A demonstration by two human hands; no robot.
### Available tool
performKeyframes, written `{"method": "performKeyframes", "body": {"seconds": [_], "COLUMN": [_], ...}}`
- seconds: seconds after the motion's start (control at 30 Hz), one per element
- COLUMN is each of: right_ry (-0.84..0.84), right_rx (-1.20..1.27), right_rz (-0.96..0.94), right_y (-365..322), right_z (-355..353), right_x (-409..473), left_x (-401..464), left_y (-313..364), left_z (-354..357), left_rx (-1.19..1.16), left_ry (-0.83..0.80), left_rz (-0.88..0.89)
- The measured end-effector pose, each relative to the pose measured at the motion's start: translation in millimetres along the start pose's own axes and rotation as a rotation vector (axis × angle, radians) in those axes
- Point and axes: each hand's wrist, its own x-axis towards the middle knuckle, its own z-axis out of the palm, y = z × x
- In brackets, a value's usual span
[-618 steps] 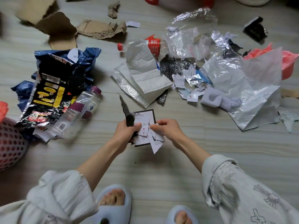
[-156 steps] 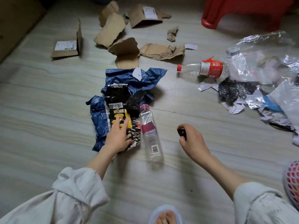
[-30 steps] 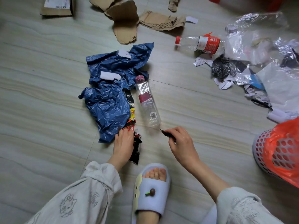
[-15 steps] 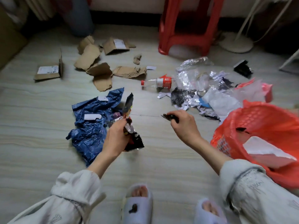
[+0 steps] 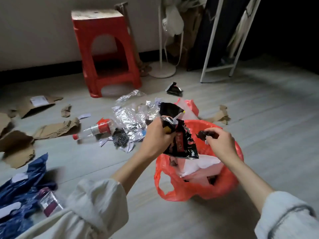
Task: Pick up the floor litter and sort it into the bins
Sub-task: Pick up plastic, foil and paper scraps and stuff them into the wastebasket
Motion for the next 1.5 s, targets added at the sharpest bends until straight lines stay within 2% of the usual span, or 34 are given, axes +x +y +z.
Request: {"method": "performKeyframes", "body": {"seconds": [0.07,0.13,0.17,0.23,0.33,0.47,0.6,0.67,0.8,0.93,1.0,1.07,1.17,1.27,1.33,1.4,1.5], "right_ry": [0.07,0.005,-0.098,-0.324,-0.434,-0.452,-0.493,-0.494,-0.43,-0.354,-0.357,-0.476,-0.592,-0.521,-0.507,-0.562,-0.641], "right_rx": [-0.004,-0.085,-0.153,-0.316,-0.436,-0.494,-0.598,-0.699,-0.834,-0.765,-0.79,-0.769,-0.624,-0.443,-0.322,-0.226,-0.188], "right_rz": [0.103,0.194,0.223,0.24,0.223,0.223,0.215,0.182,0.056,0.1,0.124,0.132,0.119,0.119,0.166,0.189,0.11], "right_y": [19.4,38.2,46.2,60.4,80.9,101.8,115.4,117.7,111.1,98.0,93.7,88.9,84.4,82.9,83.8,88.0,86.8], "right_z": [-16.3,-30.8,-34.6,-32.9,-10.6,24.3,36.6,35.0,29.6,12.1,3.4,-1.6,-3.0,-3.4,-0.4,7.1,28.1], "right_x": [11.7,20.8,22.7,22.7,18.6,14.7,21.8,22.5,14.4,14.8,15.0,13.0,10.7,11.5,8.9,6.4,5.4], "left_x": [11.1,13.7,12.4,8.4,-1.5,-6.9,4.1,5.1,-1.1,2.0,1.2,0.8,4.3,7.8,9.7,11.5,11.1], "left_y": [6.7,3.8,-0.8,-15.5,-37.5,-59.5,-62.9,-61.6,-62.4,-68.0,-68.0,-65.6,-60.7,-58.7,-57.1,-56.0,-56.8], "left_z": [36.9,70.7,84.5,110.6,137.5,155.1,155.7,154.5,151.6,151.3,152.1,150.8,143.6,134.9,128.1,121.6,113.9], "left_rx": [-0.054,-0.044,0.031,0.334,0.739,0.928,0.991,0.964,0.764,0.619,0.669,0.774,0.881,0.883,0.804,0.673,0.446], "left_ry": [-0.092,-0.237,-0.297,-0.37,-0.486,-0.52,-0.49,-0.462,-0.458,-0.599,-0.712,-0.749,-0.674,-0.526,-0.487,-0.513,-0.484], "left_rz": [-0.071,-0.147,-0.163,-0.122,0.005,0.136,0.111,0.092,0.065,0.107,0.133,0.169,0.213,0.274,0.234,0.156,0.046]}}
